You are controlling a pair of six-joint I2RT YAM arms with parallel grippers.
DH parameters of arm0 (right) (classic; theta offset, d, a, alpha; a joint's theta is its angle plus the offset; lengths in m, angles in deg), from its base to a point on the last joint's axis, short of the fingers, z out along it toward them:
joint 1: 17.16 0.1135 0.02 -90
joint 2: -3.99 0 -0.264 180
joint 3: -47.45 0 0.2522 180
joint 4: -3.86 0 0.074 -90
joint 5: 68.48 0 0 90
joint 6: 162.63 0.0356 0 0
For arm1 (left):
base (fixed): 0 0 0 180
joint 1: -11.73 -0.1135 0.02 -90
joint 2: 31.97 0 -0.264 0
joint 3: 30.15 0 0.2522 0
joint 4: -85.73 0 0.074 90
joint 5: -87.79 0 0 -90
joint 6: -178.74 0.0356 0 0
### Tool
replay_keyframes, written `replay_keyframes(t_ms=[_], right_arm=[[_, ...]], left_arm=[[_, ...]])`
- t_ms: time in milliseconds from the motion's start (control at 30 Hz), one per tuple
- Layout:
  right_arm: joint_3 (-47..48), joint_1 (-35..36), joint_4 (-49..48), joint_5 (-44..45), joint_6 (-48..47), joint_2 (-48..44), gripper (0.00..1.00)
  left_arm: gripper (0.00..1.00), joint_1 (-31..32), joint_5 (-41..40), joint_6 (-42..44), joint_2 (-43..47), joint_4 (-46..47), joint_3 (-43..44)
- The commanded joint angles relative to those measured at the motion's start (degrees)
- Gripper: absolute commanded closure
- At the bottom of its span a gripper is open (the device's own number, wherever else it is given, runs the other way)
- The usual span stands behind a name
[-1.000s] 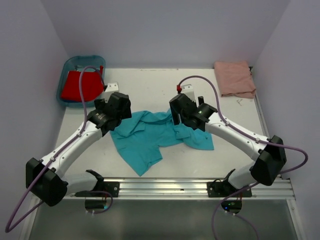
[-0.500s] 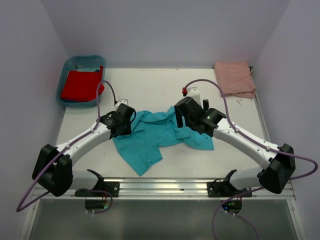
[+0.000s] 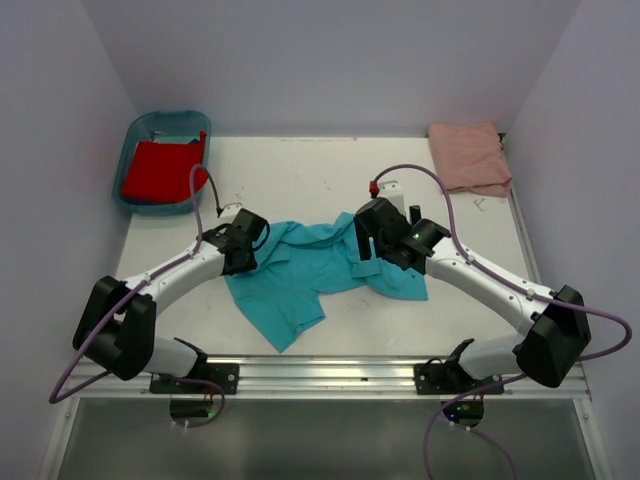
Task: Fold and stack the t-shirts
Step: Flatten the tshirt out
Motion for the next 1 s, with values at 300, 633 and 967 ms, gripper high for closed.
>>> replay_keyframes(t_ms=[300, 633, 967], right_arm=[[-0.5, -1.2, -2.5, -2.4, 0.5, -0.6, 0.03], [-0.4, -1.2, -2.6, -2.7, 0.1, -0.2, 0.03], [-0.4, -1.3, -2.3, -2.4, -0.2, 0.1, 0.03]], left_arm=[[0.65, -7.0, 2.3, -2.2, 0.6, 5.3, -6.4], [0.73, -7.0, 6.2, 2.4, 0.7, 12.9, -5.7], [0.73, -7.2, 6.5, 2.5, -5.8, 14.2, -4.8]])
